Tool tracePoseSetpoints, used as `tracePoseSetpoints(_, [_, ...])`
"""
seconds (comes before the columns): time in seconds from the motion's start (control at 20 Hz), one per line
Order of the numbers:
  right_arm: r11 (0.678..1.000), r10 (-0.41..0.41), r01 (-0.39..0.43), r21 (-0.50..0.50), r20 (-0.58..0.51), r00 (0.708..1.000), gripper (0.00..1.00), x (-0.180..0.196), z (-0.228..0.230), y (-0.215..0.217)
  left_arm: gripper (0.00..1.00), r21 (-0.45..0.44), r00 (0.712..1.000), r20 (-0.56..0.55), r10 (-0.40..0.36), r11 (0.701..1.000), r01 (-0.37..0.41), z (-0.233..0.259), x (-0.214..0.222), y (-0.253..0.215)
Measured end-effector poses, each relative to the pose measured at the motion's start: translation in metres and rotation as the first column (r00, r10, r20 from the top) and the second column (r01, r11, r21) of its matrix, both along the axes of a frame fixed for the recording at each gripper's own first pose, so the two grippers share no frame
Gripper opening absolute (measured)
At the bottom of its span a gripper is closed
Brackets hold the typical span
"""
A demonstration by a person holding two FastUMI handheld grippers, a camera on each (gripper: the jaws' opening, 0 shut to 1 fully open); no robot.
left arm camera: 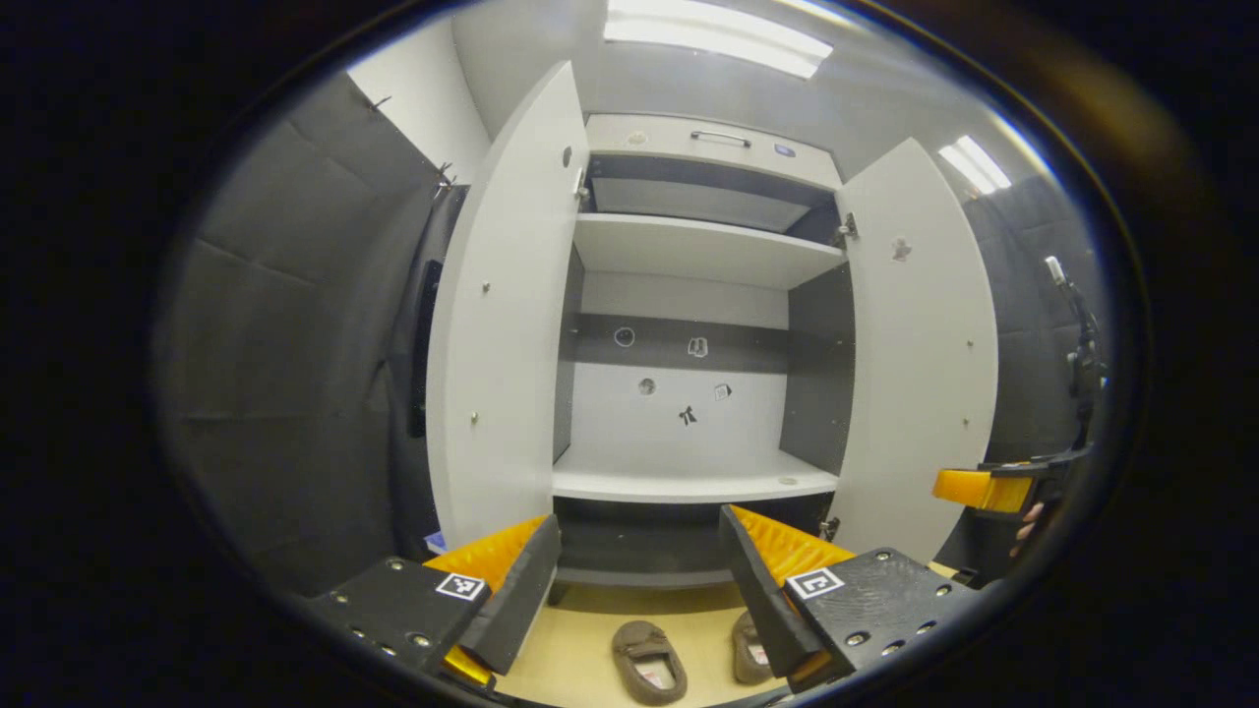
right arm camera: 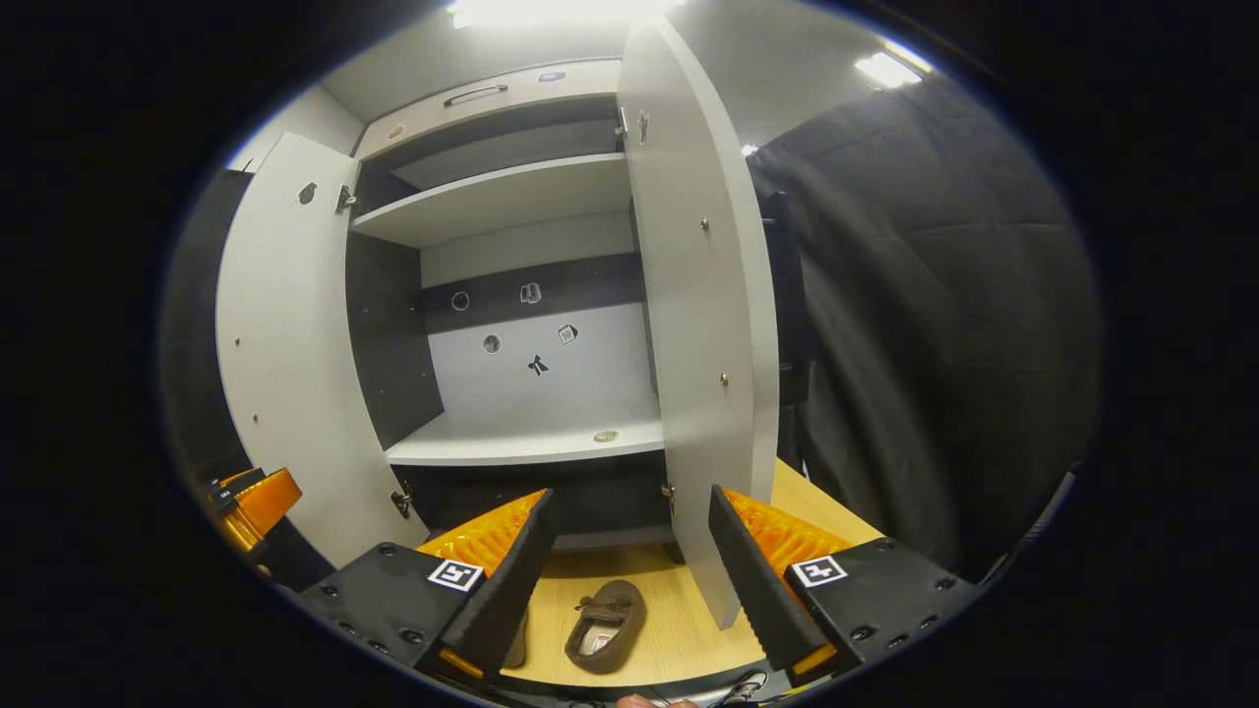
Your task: Grab one shoe with the right hand and put it into the shoe cabinet, grab the other shoe with the left hand and put it into the shoe cabinet; then close the right door with the right hand and the left door with the left hand.
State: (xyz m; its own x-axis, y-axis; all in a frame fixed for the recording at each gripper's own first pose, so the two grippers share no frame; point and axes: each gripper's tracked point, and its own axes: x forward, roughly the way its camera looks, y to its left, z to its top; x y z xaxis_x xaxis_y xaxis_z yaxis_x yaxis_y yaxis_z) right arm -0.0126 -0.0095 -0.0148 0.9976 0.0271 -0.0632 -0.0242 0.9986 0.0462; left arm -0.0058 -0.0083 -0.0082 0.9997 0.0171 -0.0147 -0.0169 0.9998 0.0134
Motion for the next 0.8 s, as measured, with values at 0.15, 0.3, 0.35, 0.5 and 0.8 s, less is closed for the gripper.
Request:
tracePoseSetpoints(0.15, [1.000, 0.012, -0.012, 0.003, -0.020, 1.000, 0.98, 0.003, -0.002, 0.002, 1.00, 0.009, 1.000, -0.002, -0.002, 1.000, 0.002, 0.000, 0.001, -0.001])
tracePoseSetpoints(0.3, [0.995, 0.074, -0.072, 0.067, -0.036, 0.997, 0.98, 0.007, 0.005, 0.017, 1.00, 0.006, 1.000, -0.009, 0.004, 1.000, -0.004, -0.004, 0.000, 0.000])
tracePoseSetpoints(0.35, [0.993, 0.083, -0.079, 0.084, -0.043, 0.996, 0.98, 0.011, 0.007, 0.019, 1.00, 0.001, 1.000, -0.014, 0.002, 1.000, -0.002, -0.005, 0.002, 0.001])
tracePoseSetpoints(0.5, [0.992, 0.090, -0.084, 0.097, -0.059, 0.994, 0.98, 0.022, 0.004, 0.024, 1.00, -0.008, 1.000, -0.023, -0.001, 1.000, 0.001, -0.005, 0.004, 0.002])
tracePoseSetpoints(0.8, [0.978, 0.187, -0.171, 0.121, -0.145, 0.972, 0.98, 0.044, -0.022, 0.055, 1.00, 0.010, 0.999, -0.034, -0.004, 1.000, 0.005, -0.010, 0.000, 0.000])
